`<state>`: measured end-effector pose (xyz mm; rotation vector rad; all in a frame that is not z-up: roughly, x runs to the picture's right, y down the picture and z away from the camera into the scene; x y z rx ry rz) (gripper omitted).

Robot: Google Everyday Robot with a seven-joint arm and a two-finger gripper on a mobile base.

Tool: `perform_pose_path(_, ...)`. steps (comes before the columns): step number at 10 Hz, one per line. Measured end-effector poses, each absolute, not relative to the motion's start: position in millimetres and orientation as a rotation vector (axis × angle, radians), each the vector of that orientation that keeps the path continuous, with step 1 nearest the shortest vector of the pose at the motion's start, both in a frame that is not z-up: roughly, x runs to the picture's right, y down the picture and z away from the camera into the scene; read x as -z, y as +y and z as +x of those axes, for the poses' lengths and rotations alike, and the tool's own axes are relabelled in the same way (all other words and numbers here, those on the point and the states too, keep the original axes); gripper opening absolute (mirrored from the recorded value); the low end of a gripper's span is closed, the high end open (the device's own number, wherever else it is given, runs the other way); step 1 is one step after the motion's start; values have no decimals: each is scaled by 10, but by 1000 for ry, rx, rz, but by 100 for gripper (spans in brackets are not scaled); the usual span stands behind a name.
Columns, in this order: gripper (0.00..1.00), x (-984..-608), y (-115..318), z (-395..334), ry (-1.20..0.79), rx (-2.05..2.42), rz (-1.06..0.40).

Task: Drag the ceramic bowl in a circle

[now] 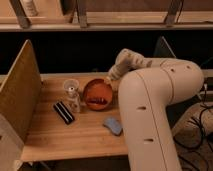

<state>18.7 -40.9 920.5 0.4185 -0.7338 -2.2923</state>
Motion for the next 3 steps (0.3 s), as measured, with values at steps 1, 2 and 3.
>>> perform_pose_path(1,70,-9232,-396,250,-738,2274,412)
perform_pose_path(2,70,-9254,-429,351,-724,2254,397)
perform_pose_path(3,70,-9275,-470,467,-702,2241,378)
